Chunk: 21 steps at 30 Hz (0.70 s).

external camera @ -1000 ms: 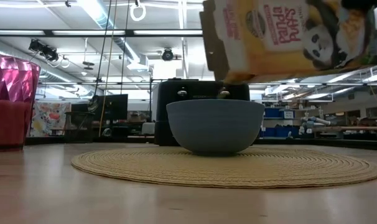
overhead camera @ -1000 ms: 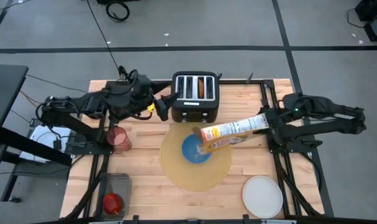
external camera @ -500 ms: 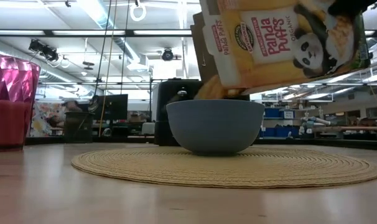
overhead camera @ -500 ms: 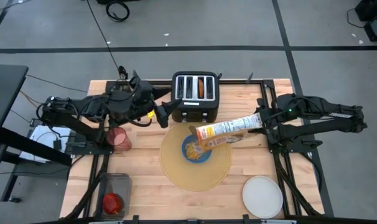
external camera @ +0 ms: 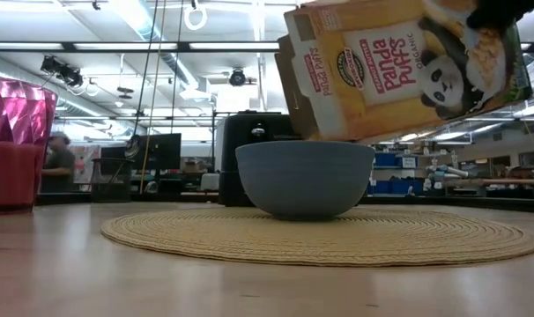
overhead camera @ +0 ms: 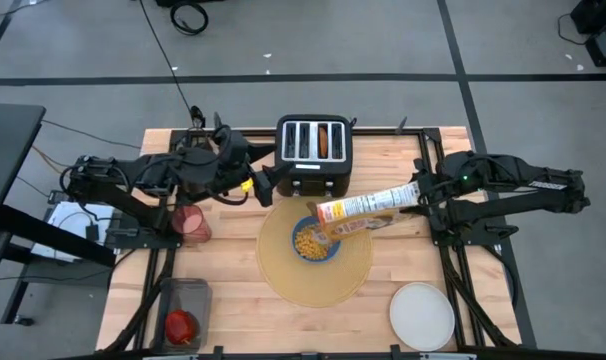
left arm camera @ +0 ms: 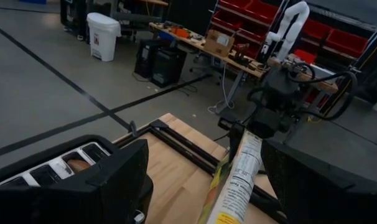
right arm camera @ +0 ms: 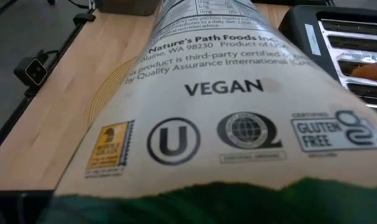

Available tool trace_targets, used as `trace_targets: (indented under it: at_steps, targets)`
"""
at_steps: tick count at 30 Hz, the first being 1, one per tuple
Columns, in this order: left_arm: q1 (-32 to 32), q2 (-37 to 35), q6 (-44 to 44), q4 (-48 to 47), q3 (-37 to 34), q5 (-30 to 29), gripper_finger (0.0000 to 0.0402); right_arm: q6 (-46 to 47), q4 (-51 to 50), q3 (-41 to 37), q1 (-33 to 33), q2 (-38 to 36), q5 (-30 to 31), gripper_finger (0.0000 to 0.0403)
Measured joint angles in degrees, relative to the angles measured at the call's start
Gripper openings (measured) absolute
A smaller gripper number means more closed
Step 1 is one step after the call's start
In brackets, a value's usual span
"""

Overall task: Arrange a breakfast setting
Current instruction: Pour the cereal into the bowl

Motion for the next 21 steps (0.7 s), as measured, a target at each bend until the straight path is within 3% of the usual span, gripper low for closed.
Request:
trace_targets:
  at_steps: [21]
  targets:
    - [0.1,0.0,0.1,-0.2,0.0,0.0,0.0318,2.0,-2.1,-0.9,-0.1,-4.3,0.9,0.0228]
